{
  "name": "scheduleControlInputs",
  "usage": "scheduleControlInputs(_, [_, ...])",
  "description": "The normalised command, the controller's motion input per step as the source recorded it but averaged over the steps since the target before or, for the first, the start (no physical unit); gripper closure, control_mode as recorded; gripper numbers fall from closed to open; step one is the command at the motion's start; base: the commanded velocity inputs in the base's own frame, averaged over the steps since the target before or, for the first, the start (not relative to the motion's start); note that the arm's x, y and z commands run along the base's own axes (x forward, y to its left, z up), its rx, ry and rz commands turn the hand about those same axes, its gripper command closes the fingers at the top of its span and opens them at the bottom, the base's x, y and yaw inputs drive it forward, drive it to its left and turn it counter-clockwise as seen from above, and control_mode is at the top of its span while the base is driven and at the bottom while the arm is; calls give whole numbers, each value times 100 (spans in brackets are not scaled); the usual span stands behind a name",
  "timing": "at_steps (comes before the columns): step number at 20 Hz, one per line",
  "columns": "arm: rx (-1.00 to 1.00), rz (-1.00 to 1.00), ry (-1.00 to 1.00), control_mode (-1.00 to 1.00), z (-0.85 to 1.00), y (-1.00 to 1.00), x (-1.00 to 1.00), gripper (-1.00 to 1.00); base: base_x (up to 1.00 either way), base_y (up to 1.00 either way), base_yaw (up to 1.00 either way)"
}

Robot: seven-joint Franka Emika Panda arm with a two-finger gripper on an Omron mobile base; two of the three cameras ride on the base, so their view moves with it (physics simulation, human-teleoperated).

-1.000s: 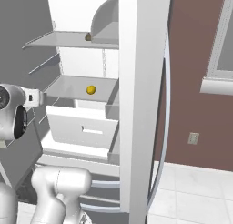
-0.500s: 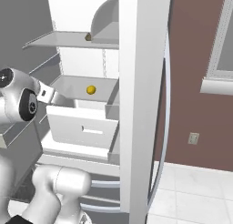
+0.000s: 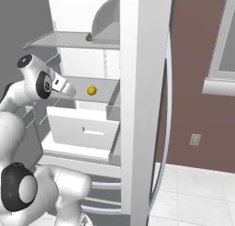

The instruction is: Grab the garlic and lemon from the fridge, place them in the blender, close the lid, and turn on the blender to create a marinade.

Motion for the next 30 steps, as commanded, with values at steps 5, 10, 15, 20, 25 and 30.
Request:
scheduleControlInputs(5, [0, 5, 5, -100, -32, -20, 44, -100, 0, 0, 0])
scheduleControlInputs(10, [0, 7, 4, -100, -58, -4, 58, -100, 0, 0, 0])
scheduleControlInputs(15, [0, 7, 0, -100, -59, -10, 57, -100, 0, 0, 0])
scheduleControlInputs(20, [0, 4, 0, -100, -10, -7, 53, -100, 0, 0, 0])
scheduleControlInputs(25, [0, 3, 0, -100, 0, -2, 42, -100, 0, 0, 0])
scheduleControlInputs(30, [0, 2, 0, -100, 0, 0, 41, -100, 0, 0, 0])
